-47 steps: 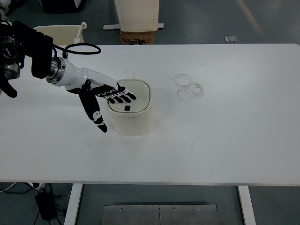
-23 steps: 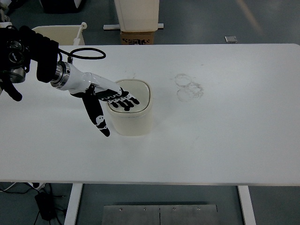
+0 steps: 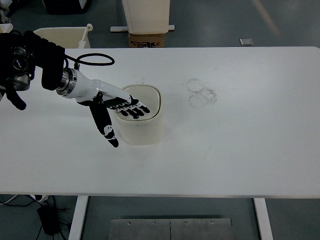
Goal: Open trash can
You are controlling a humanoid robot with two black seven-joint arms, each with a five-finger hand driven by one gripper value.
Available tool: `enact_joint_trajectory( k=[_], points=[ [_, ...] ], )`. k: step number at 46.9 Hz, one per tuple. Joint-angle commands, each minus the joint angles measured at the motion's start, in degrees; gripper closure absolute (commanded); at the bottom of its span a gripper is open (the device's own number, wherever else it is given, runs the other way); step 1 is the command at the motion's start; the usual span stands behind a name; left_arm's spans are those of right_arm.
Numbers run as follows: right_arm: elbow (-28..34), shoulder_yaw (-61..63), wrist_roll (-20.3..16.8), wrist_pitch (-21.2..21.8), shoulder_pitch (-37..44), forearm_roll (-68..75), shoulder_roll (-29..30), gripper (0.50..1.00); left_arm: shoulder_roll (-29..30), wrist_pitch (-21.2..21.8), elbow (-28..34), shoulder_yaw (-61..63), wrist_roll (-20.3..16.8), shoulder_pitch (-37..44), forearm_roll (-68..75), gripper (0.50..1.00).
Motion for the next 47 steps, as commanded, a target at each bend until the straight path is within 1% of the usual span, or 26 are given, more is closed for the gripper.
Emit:
enact_joint_trajectory(
  k=[1, 6, 20, 26, 32, 37, 40, 43, 47],
  points=[
    [0.00, 0.00, 0.00, -0.06, 0.00, 0.00, 0.00, 0.507, -0.10, -0.02, -0.01, 0.07, 0.03, 0.20, 0.01, 0.500],
    [0.00, 0.00, 0.00, -0.06, 0.00, 0.00, 0.00, 0.507, 0.08, -0.11, 0.16, -1.16, 0.03, -0.24, 0.01, 0.500],
    [0.00, 0.00, 0.00, -0.06, 0.00, 0.00, 0.00, 0.507, 0.96, 0.16, 1.48, -10.21, -0.41, -2.00, -1.04, 0.500],
    [0.00, 0.00, 0.00, -0.06, 0.00, 0.00, 0.00, 0.507, 0.96, 0.60, 4.99, -14.51, -0.68, -1.82, -2.88, 0.500],
    [0.00, 0.00, 0.00, -0.06, 0.00, 0.00, 0.00, 0.507, 0.87, 0.86, 12.19, -18.56, -0.67, -0.59, -7.36, 0.500],
    [0.00, 0.00, -0.09, 0.03, 0.00, 0.00, 0.00, 0.507, 0.87, 1.91, 16.59, -21.19, -0.85, 0.55, -12.37, 0.500],
    [0.00, 0.00, 0.00, -0.06, 0.00, 0.00, 0.00, 0.507, 0.96, 2.27, 18.35, -23.74, -1.90, 2.48, -15.71, 0.500],
    [0.00, 0.00, 0.00, 0.03, 0.00, 0.00, 0.00, 0.507, 1.13, 2.35, 20.02, -26.38, -3.75, 4.41, -17.74, 0.500],
    [0.00, 0.00, 0.00, 0.03, 0.00, 0.00, 0.00, 0.507, 1.92, 2.44, 22.22, -30.24, -5.07, 7.05, -18.36, 0.500]
  ],
)
